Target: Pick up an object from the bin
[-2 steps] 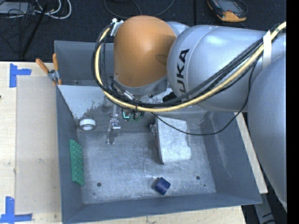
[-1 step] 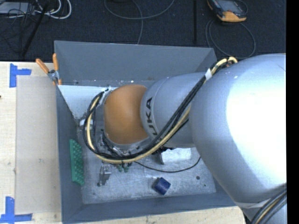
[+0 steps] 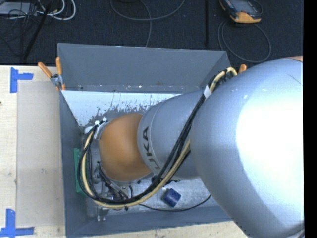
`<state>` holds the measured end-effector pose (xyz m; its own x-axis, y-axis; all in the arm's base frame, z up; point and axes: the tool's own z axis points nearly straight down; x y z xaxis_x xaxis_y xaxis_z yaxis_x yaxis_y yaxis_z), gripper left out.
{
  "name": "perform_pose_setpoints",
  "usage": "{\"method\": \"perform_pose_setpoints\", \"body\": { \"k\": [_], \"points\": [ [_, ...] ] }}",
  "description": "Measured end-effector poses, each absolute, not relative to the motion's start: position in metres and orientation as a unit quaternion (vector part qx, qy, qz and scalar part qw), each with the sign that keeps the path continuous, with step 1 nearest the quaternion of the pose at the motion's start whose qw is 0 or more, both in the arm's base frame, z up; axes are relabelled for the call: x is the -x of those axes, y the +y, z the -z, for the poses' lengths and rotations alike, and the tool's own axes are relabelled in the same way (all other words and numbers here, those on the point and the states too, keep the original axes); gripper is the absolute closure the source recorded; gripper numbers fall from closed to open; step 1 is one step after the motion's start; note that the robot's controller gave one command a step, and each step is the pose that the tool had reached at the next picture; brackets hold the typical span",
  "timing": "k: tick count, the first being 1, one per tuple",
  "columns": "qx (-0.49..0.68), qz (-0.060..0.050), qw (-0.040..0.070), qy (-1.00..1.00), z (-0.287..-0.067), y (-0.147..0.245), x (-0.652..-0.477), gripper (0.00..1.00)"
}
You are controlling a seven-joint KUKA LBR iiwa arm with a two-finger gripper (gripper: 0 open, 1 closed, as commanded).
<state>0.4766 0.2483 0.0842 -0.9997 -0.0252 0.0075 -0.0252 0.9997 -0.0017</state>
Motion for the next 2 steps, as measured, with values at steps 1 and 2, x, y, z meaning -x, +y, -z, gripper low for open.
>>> {"method": "perform_pose_setpoints", "body": {
  "k": [1, 2],
  "points": [
    [-0.036, 0.002, -0.005, -0.999, -0.072, 0.241, -0.476, 0.0],
    [-0.068, -0.002, 0.0, -0.998, -0.074, 0.16, -0.5, 0.0]
  ]
}}
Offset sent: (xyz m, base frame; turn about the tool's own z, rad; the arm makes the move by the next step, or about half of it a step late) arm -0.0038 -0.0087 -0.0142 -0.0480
